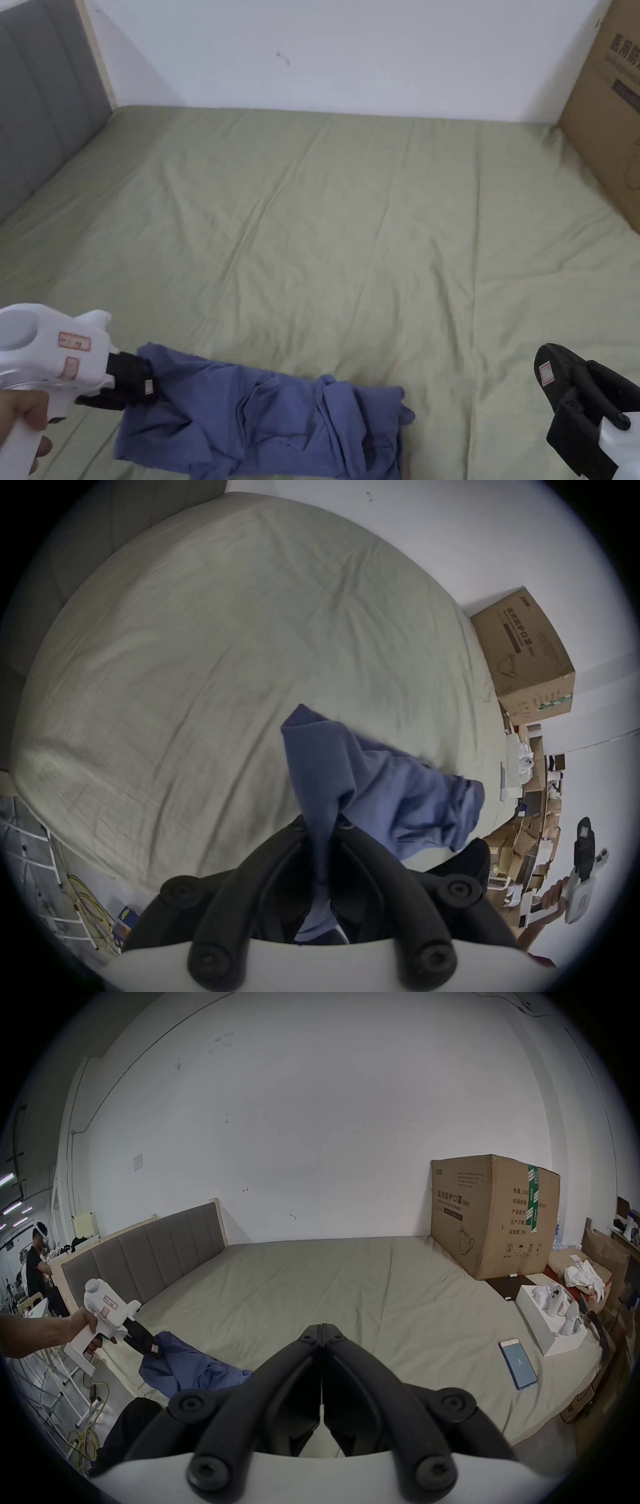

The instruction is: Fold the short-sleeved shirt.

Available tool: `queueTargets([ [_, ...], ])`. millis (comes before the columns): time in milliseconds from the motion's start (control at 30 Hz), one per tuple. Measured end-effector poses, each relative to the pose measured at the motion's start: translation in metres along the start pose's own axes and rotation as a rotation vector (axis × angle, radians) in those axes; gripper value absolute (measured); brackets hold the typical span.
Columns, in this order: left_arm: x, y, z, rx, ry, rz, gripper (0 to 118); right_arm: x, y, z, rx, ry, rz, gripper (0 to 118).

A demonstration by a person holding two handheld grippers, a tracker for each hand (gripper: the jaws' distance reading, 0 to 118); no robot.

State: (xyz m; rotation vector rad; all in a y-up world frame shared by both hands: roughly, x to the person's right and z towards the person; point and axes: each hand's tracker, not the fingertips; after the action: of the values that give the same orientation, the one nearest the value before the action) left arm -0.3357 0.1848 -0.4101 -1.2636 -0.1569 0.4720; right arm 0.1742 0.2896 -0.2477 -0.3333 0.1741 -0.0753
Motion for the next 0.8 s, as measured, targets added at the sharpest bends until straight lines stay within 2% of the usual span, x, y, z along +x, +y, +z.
queueTargets([
  [133, 0.059, -0.002, 0.008, 0.01, -0.091, -0.032, 8, -0.001, -0.002, 0.0, 0.0, 0.003, -0.006, 0],
  [300, 0.144, -0.01, -0.009, -0.042, -0.175, -0.171, 8, 0.003, -0.003, 0.002, -0.005, -0.005, -0.012, 0],
  [367, 0.172, -0.013, -0.027, -0.054, -0.243, -0.157, 8, 0.007, -0.003, 0.003, -0.003, -0.006, -0.028, 0],
  [467, 0.21, -0.019, -0.062, -0.076, -0.225, -0.226, 8, 0.013, -0.004, 0.004, -0.004, -0.015, -0.039, 0],
  [600, 0.243, -0.031, -0.105, -0.102, -0.238, -0.237, 8, 0.022, -0.003, 0.008, -0.003, -0.028, -0.057, 0],
  [633, 0.251, -0.035, -0.117, -0.128, -0.193, -0.311, 8, 0.024, -0.003, 0.009, -0.004, -0.036, -0.063, 0],
  [800, 0.262, -0.051, -0.148, -0.161, -0.176, -0.317, 8, 0.035, -0.004, 0.011, -0.006, -0.059, -0.063, 0],
])
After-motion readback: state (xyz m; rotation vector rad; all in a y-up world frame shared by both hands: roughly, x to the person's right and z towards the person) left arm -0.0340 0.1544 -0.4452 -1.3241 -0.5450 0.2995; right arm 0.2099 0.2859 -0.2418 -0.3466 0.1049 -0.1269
